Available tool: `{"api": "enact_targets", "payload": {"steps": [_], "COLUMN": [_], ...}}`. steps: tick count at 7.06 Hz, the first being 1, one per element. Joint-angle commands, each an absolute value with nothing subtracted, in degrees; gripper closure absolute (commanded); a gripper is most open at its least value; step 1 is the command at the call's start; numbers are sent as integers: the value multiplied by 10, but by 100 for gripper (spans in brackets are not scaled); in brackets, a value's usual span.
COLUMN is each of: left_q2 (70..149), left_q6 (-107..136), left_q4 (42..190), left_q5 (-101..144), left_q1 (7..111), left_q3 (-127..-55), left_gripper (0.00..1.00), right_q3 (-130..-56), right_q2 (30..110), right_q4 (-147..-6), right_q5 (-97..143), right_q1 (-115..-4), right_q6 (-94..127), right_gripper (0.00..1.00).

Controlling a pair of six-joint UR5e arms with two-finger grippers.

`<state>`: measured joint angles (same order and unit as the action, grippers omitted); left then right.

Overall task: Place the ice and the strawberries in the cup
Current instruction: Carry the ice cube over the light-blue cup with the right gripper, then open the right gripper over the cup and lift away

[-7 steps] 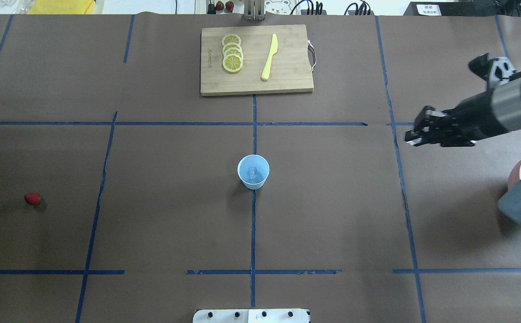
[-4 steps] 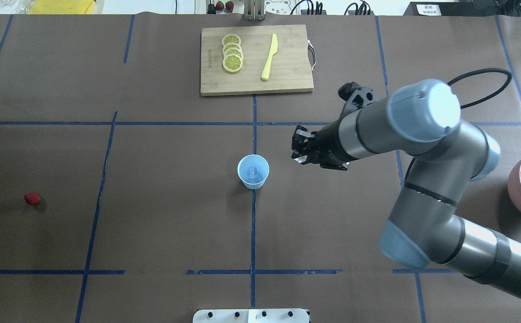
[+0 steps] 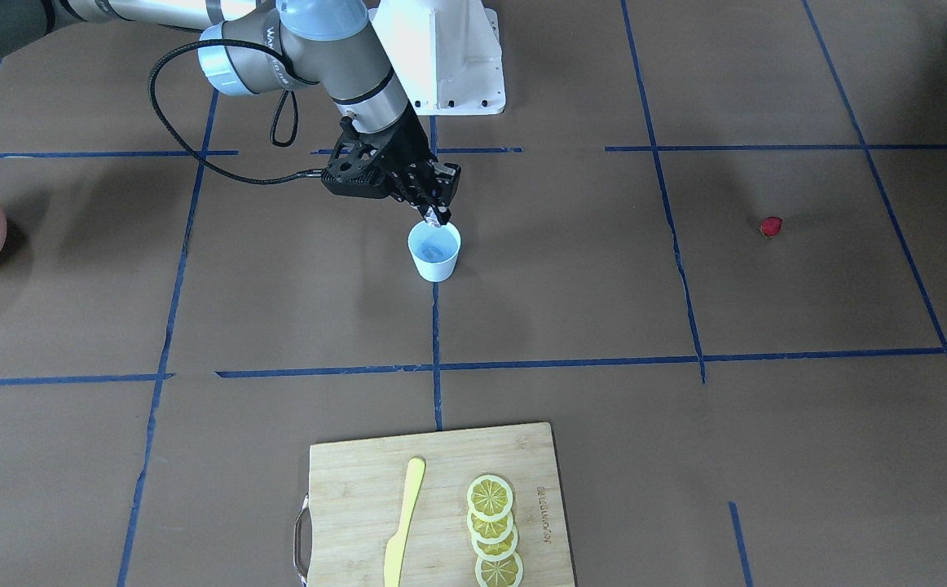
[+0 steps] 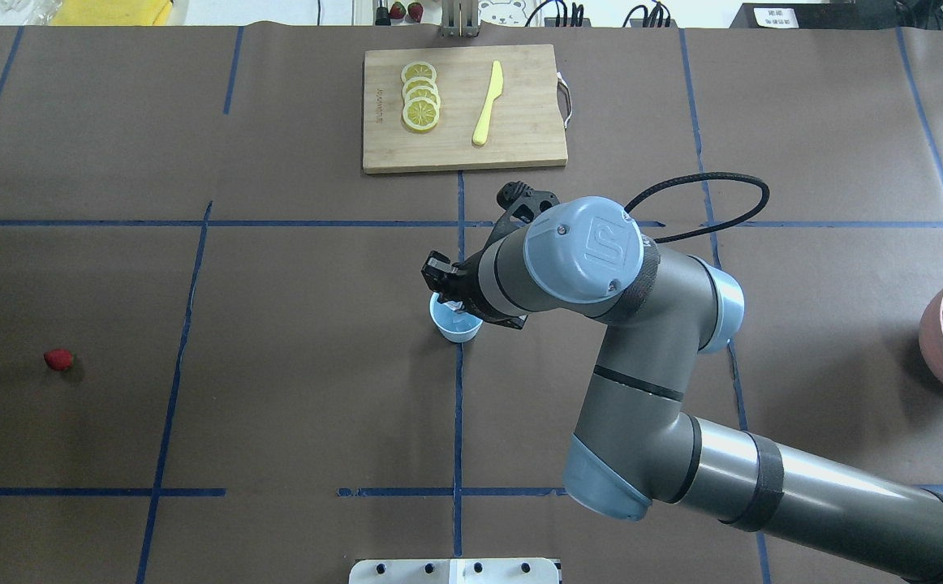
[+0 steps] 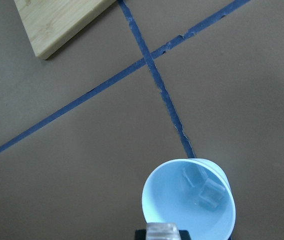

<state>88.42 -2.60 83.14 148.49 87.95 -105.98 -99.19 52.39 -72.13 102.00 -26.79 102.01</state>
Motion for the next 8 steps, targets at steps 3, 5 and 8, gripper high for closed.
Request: {"api": "enact_targets", "payload": {"steps": [3, 5, 8], "left_q2": [867, 867, 857], "left_q6": [-27, 58, 128], "left_q4": [834, 891, 960], "left_q5": [1484, 1483, 1480], "left_q1": [877, 839, 828], "left_q3": [-1061, -1063, -1062], "left_gripper": [0, 0, 0], "right_q3": [-987, -987, -995], "right_q2": [522, 523, 523], "right_q4": [-721, -722, -720], "right_q5": [1012, 1012, 1016], "right_q1": [-267, -267, -276], "right_q6": [1020, 1022, 1022], "right_gripper": [16, 16, 17]}}
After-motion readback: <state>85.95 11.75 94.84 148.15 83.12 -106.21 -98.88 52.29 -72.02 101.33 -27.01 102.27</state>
